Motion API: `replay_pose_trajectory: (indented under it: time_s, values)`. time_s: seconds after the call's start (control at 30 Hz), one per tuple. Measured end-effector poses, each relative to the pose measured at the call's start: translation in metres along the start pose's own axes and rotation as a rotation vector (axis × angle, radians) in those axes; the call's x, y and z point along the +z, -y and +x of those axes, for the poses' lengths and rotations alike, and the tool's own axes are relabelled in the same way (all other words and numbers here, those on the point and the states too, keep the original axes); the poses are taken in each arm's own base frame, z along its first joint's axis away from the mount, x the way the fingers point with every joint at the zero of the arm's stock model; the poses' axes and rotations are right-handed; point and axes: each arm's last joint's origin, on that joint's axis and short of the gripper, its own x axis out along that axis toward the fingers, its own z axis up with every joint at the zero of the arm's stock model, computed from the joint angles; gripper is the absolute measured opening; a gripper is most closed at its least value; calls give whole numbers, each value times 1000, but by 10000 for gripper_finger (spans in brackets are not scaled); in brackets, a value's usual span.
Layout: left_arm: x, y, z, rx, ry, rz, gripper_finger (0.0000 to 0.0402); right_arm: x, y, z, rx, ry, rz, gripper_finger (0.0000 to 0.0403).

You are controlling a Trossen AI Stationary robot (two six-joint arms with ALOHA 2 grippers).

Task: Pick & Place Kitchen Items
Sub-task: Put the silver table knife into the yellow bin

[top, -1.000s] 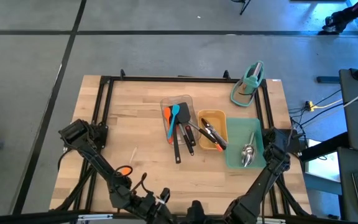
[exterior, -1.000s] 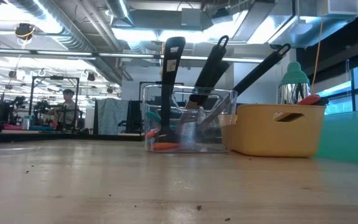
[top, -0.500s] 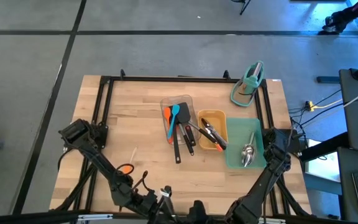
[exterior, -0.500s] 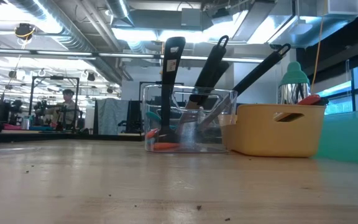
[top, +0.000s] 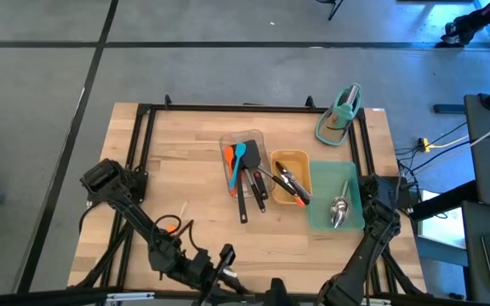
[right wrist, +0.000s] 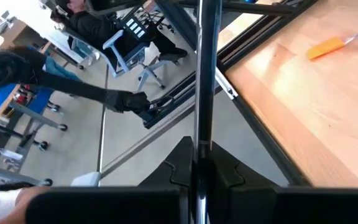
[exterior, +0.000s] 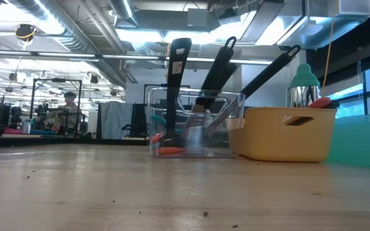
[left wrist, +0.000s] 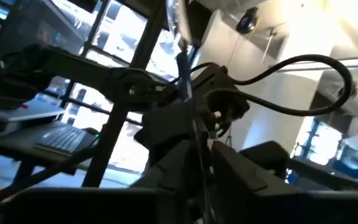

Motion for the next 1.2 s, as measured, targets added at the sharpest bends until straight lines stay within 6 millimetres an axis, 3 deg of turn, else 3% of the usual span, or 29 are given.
replay_pose_trajectory:
  time_s: [0.13, 0.4, 0.63, 0.77, 0.97, 1.2]
  values:
    - [-2, 2, -2, 28, -22, -3, 13, -3, 0, -3, -14, 3, -29, 15]
    - [-4, 2, -2, 25, -50, 10, 6, -1, 1, -1, -13, 0, -40, 17]
    - [-13, 7, -5, -31, -113, 50, 2, 21, -6, 7, 60, 85, -34, 92]
    - [-12, 9, -6, -23, -111, 46, 2, 29, -7, 12, 99, 81, -38, 115]
    - [-9, 12, -8, -18, -124, 57, 2, 31, -3, 18, 127, -18, -17, 109]
    - [4, 17, -10, -3, -143, 72, 2, 19, -6, 9, 128, -50, -6, 82]
